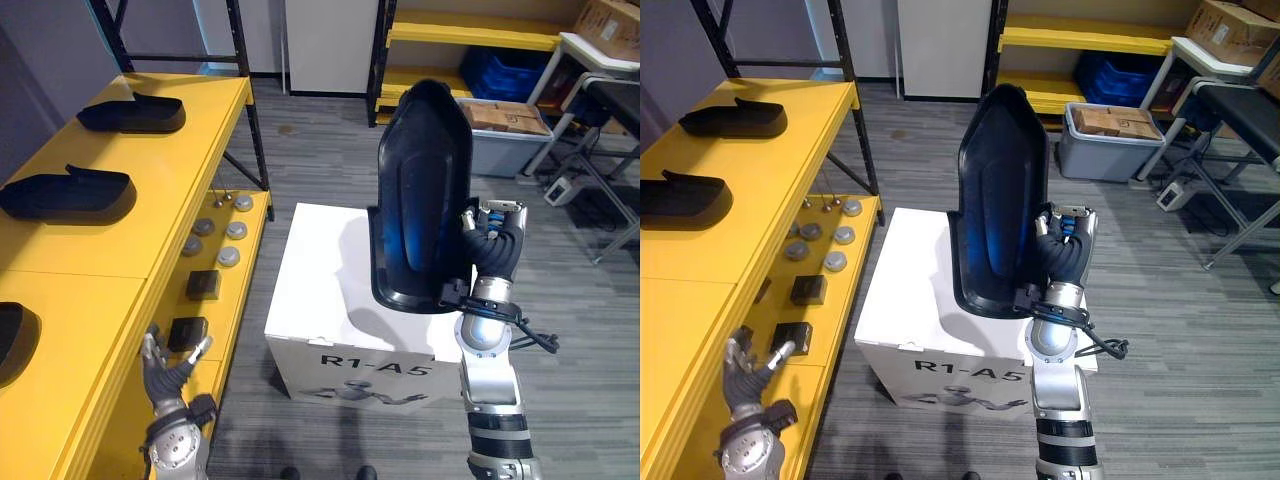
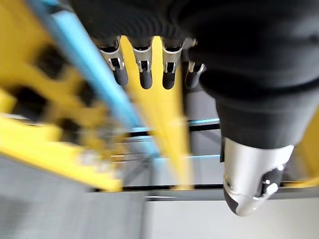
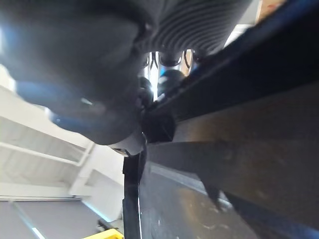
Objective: Walk over and take plastic housings, then place them on the shelf
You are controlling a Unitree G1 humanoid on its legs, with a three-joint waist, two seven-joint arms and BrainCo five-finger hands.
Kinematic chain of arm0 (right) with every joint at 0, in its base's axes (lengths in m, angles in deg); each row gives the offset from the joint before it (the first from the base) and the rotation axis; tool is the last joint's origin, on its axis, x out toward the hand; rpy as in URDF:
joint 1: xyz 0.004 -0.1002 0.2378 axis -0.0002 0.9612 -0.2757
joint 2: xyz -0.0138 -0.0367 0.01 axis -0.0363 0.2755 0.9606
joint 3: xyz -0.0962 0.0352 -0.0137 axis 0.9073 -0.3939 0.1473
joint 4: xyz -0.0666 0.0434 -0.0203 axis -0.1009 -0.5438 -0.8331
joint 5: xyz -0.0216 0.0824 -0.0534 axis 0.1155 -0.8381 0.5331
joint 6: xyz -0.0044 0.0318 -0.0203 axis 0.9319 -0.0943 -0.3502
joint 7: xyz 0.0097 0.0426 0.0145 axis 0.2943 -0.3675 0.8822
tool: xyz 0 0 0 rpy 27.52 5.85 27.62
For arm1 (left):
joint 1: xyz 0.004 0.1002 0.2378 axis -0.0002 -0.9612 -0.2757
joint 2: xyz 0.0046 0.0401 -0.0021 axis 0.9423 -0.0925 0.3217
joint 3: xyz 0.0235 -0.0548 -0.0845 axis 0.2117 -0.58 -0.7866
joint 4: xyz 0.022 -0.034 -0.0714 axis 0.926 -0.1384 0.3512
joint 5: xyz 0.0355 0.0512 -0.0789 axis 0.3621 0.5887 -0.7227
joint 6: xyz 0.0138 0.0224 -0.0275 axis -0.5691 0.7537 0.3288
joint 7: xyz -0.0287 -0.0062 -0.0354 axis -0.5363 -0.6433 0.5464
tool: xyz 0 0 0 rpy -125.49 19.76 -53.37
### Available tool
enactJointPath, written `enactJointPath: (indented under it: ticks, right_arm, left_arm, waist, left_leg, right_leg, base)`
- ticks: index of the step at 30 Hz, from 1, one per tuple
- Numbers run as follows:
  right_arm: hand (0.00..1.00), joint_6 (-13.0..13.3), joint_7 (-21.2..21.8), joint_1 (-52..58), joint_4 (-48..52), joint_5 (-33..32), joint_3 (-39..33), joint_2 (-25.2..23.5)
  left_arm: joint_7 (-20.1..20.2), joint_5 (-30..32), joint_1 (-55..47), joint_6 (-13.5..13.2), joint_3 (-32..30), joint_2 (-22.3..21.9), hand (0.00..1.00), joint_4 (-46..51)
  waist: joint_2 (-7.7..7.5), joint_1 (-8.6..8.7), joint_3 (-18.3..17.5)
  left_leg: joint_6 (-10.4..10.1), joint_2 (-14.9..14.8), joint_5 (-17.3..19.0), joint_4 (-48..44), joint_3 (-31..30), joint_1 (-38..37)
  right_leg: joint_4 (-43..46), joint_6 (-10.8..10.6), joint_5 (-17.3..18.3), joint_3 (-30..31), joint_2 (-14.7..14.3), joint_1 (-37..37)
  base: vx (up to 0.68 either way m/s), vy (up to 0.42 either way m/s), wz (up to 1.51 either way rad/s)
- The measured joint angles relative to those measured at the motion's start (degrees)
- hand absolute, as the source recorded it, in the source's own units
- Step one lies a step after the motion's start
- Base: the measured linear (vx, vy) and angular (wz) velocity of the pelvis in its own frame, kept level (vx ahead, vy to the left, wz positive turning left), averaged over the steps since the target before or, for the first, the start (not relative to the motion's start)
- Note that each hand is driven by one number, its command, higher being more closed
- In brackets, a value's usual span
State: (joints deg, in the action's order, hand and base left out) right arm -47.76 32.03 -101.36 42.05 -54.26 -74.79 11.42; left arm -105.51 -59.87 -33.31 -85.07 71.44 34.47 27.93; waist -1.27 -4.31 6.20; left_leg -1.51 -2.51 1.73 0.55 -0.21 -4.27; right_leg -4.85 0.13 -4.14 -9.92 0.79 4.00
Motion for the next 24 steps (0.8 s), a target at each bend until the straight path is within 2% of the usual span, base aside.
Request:
enactJointPath:
  ticks: [5,7,12,14,18,24]
  right_arm:
    - [1.0,1.0,1.1,0.0,3.6,0.0,3.7,0.1]
    - [1.0,1.7,1.3,-0.2,4.4,0.1,5.4,0.2]
    - [1.0,2.9,2.9,-2.1,5.8,0.2,11.4,1.6]
    - [1.0,3.1,3.3,-3.3,5.8,0.3,13.3,1.6]
    - [1.0,3.3,4.0,-5.2,5.8,0.5,16.8,1.5]
    - [1.0,3.3,4.5,-5.3,5.8,0.5,20.6,1.9]
  left_arm:
    - [-0.1,-0.2,3.7,-3.0,5.6,1.7,0.0,7.0]
    - [0.4,-0.9,4.9,-3.2,8.0,2.4,0.0,7.7]
    - [4.7,-12.8,9.2,-4.6,16.5,3.4,0.0,7.9]
    - [5.5,-15.4,10.8,-4.7,19.2,3.6,0.0,7.8]
    - [6.7,-18.9,14.6,-4.7,23.8,3.8,0.0,7.1]
    - [7.0,-22.8,17.3,-4.6,26.6,4.0,0.0,4.8]
  waist:
    - [0.09,0.3,-0.7]
    - [0.15,0.41,-1.1]
    - [0.2,0.6,-2.0]
    - [0.2,0.64,-2.0]
    - [0.24,0.63,-2.2]
    - [0.34,0.69,-2.8]
  left_leg:
    - [0.0,0.0,0.0,-0.1,-0.1,-0.3]
    - [0.0,0.0,0.0,-0.1,-0.1,-0.6]
    - [0.0,0.0,0.0,0.0,0.0,-1.0]
    - [0.0,0.0,0.0,0.0,0.0,-1.0]
    - [0.0,-0.1,0.0,0.0,0.0,-1.0]
    - [0.0,0.0,-0.1,0.2,0.2,-0.9]
  right_leg:
    - [0.0,0.0,0.0,-0.1,0.0,0.3]
    - [0.0,0.0,0.0,-0.1,0.0,0.7]
    - [-0.1,0.2,-0.2,-0.1,-0.2,1.0]
    - [-0.1,0.3,-0.2,-0.1,-0.3,1.0]
    - [-0.1,0.3,-0.2,-0.1,-0.4,0.9]
    - [-0.1,0.3,-0.2,0.0,-0.4,0.7]
  base:
    - [-0.01,0.002,0.0]
    - [0.0,0.0,0.0]
    - [0.0,0.003,-0.01]
    - [0.0,0.0,0.0]
    - [0.0,0.0,0.0]
    - [0.0,0.0,0.0]
